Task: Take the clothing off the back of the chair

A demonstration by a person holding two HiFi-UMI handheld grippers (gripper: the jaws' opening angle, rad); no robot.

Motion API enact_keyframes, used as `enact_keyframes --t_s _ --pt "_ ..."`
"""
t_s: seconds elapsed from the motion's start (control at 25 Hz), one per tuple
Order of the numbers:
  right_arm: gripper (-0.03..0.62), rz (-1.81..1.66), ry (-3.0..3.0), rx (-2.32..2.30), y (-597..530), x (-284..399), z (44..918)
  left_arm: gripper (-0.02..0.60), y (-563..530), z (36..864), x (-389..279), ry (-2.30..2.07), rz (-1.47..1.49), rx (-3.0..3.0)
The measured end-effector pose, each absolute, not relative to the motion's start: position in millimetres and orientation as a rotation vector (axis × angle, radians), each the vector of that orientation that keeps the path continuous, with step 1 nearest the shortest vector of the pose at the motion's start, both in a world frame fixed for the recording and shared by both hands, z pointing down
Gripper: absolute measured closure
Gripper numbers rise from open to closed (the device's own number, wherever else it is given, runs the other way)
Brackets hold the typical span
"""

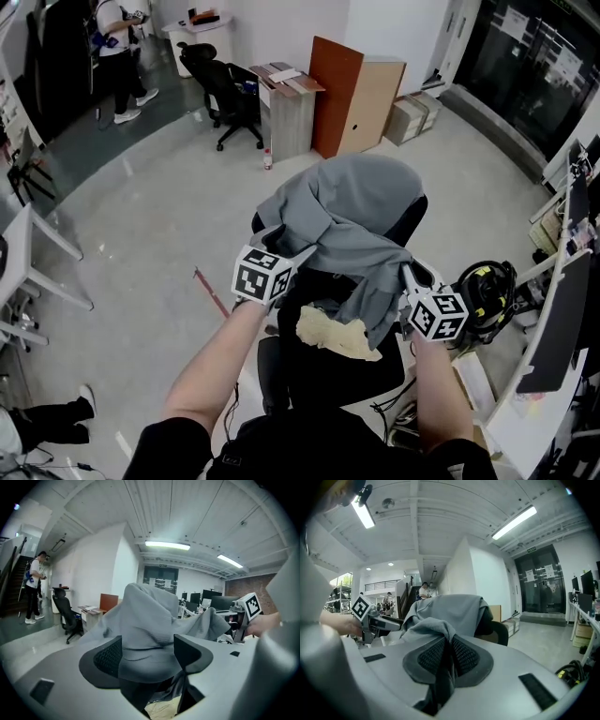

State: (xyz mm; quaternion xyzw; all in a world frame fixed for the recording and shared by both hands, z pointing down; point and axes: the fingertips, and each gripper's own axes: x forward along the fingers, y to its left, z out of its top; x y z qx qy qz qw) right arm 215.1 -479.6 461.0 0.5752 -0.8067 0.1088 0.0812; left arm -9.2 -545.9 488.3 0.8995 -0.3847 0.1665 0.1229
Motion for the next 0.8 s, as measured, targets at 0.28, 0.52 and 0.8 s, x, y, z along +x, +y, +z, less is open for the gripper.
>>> enact_keyframes --t_s 0.28,0.52,0.8 --pt "0.539 0.285 -2.447 1.662 -570 236 459 0.261 -587 508 3 -1.204 0.525 2.593" --pt "0.412 0.402 -2.425 1.727 -621 244 477 0.287 -602 512 5 -1.257 0.532 2.574" --pt "0.391 0.436 -2.435 1.721 -643 226 487 0.394 -606 511 -7 -1.306 0.538 2.574"
